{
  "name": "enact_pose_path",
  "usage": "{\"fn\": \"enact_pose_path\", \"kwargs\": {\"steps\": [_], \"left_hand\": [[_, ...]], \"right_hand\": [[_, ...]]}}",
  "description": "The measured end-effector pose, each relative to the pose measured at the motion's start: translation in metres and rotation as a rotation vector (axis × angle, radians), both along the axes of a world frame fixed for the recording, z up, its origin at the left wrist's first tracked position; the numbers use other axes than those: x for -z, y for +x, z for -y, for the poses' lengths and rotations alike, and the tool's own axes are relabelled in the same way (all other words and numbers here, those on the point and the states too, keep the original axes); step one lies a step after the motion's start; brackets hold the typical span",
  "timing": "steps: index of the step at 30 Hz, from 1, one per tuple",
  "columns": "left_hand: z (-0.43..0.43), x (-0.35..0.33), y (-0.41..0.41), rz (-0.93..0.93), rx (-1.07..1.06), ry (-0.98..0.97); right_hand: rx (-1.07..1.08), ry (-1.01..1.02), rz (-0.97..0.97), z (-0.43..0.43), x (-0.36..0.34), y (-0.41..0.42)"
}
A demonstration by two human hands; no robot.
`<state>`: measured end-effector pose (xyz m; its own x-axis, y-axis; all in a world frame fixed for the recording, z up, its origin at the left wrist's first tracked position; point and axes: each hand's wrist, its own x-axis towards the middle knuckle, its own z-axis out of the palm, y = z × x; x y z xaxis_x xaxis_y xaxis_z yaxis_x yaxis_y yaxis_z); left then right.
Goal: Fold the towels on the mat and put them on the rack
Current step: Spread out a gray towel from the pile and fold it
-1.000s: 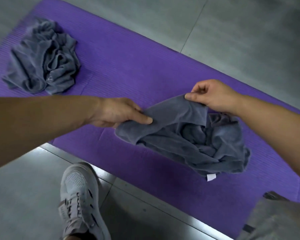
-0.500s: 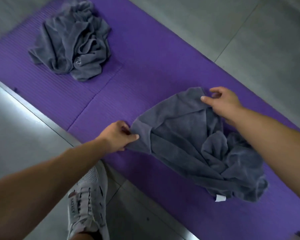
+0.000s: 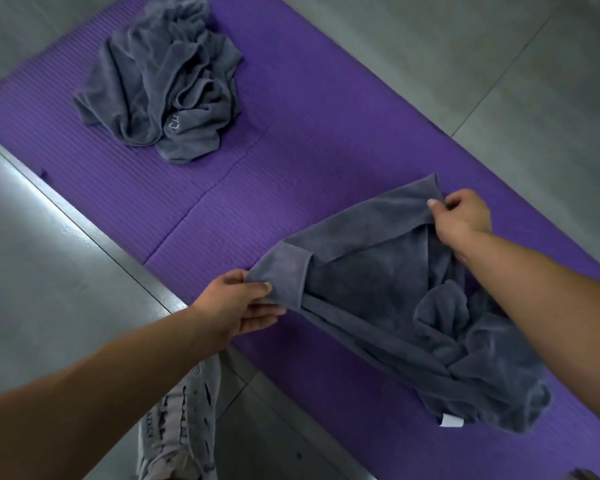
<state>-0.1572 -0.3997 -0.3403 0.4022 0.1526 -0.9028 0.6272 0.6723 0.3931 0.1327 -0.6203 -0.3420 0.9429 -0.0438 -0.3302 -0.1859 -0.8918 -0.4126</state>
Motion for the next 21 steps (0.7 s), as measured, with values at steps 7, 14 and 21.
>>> {"fn": "enact_pose_path", "kwargs": {"steps": [7, 14, 21], "left_hand": [[-0.039, 0.013, 0.008, 0.063, -0.372, 0.230], [-0.074, 0.015, 0.020, 0.069, -0.387, 0.342], [-0.105, 0.022, 0.010, -0.046, -0.208, 0.695]], "right_hand": [[-0.125, 0.125, 0.205, -0.036, -0.015, 0.032], [-0.298, 0.241, 0.227, -0.126, -0.007, 0.077], [-0.433, 0.309, 0.230, -0.218, 0.003, 0.087]]}}
